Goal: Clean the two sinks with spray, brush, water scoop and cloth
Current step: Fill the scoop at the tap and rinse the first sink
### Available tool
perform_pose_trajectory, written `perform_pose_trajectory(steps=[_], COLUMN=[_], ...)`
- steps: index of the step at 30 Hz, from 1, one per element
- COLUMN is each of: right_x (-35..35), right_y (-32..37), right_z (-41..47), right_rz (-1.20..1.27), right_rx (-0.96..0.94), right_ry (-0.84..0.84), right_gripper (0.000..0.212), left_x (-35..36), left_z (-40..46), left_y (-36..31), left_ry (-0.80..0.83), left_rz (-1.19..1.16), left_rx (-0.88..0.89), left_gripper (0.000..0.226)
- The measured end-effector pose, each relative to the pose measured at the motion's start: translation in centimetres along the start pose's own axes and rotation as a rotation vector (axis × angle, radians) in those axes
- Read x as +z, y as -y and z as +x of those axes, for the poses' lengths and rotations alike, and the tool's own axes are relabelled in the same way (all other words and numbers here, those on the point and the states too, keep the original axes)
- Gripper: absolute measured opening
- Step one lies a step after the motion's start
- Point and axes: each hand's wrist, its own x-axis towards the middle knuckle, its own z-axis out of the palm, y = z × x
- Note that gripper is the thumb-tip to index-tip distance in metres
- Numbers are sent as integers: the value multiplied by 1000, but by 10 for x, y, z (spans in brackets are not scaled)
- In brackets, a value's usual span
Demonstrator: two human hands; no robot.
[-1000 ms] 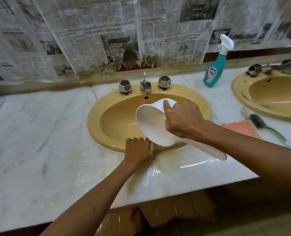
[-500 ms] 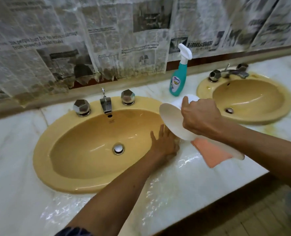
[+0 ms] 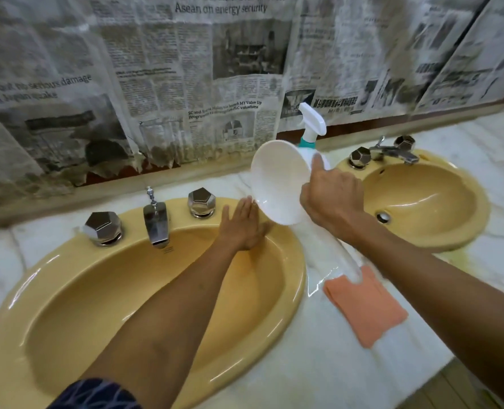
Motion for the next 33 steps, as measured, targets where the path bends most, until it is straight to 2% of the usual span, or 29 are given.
perform_pose_trajectory(steps=[2, 3, 5, 7, 9, 14, 17, 20, 22, 24, 26, 27, 30, 31, 33], right_x=[9, 14, 26, 39, 55, 90, 104, 112, 115, 114, 111, 114, 114, 112, 98], right_y=[-4, -4, 1, 15, 32, 85, 118, 146, 159, 165, 166, 164, 153, 151, 149], right_z=[-11, -20, -41, -63, -81, -107, -112, -115, -116, -116, -114, -109, -82, -66, -32], right_rz=[356, 519, 727, 844, 930, 1096, 1173, 1247, 1291, 1310, 1292, 1266, 1137, 1103, 1007], right_rx=[141, 189, 221, 224, 228, 188, 158, 148, 146, 128, 86, 72, 60, 69, 65], right_ry=[65, 130, 246, 362, 448, 597, 614, 656, 670, 677, 716, 729, 602, 548, 457], right_gripper=[35, 32, 34, 28, 21, 7, 12, 27, 36, 31, 22, 26, 75, 84, 82], left_x=[-1, 5, 22, 48, 73, 58, 31, 19, 16, 14, 16, 19, 26, 27, 28], left_z=[-17, -30, -64, -99, -132, -195, -223, -244, -250, -249, -246, -245, -244, -245, -247], left_y=[7, 8, 11, 20, 34, 52, 48, 40, 30, 19, 13, 11, 9, 8, 6], left_ry=[-74, -143, -291, -378, -324, -224, -124, -68, -99, -204, -326, -374, -441, -450, -460], left_rz=[24, -43, -455, -750, -798, -986, -1272, -1552, -1764, -1945, -1935, -1876, -1681, -1627, -1539], left_rx=[34, 33, -27, 27, -26, -435, -657, -706, -736, -773, -805, -825, -852, -835, -798], left_gripper=[65, 60, 56, 49, 41, 15, 27, 39, 43, 44, 43, 41, 32, 26, 17])
